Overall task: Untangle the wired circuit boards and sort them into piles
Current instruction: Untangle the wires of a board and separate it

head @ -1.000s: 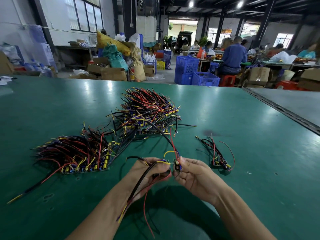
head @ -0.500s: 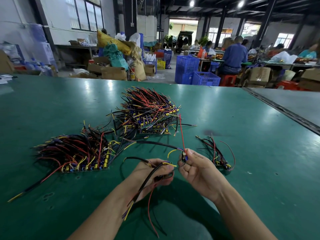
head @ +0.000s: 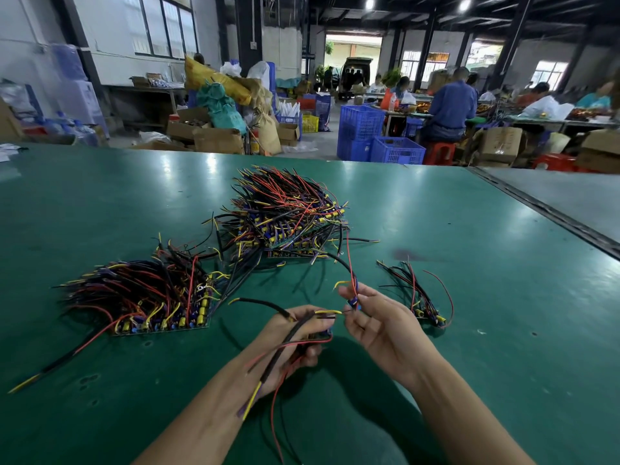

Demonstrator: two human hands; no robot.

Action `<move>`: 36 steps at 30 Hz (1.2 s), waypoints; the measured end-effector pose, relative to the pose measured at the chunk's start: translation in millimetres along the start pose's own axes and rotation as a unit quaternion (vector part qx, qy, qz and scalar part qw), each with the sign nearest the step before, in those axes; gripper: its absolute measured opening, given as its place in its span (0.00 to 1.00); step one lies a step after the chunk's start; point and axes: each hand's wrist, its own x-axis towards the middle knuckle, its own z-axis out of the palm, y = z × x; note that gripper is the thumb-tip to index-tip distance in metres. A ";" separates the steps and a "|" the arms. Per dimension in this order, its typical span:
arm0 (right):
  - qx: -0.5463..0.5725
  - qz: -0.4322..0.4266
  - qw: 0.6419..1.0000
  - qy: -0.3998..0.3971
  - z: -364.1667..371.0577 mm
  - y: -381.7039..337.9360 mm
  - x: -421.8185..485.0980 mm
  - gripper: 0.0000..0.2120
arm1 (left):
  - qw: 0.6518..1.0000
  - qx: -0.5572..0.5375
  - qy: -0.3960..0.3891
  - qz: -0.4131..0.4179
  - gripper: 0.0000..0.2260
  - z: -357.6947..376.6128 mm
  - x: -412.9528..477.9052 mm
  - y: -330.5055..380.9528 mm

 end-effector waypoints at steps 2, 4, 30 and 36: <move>0.020 0.012 1.000 0.013 -0.1 -0.6 1.1 0.10 | 1.000 0.003 0.000 0.000 0.17 1.0 0.4 -1.1; 0.049 0.022 0.998 0.029 0.7 -1.4 1.9 0.08 | 1.000 -0.010 0.001 -0.003 0.18 1.1 0.9 -2.7; -0.250 0.079 0.959 -0.109 -21.5 -20.6 -11.3 0.27 | 0.982 -0.114 0.147 -0.006 0.21 -6.2 0.9 11.7; -0.727 -0.036 0.685 -0.020 -19.2 -8.3 -6.3 0.18 | 0.982 -0.132 0.132 0.017 0.21 -8.0 -1.5 12.5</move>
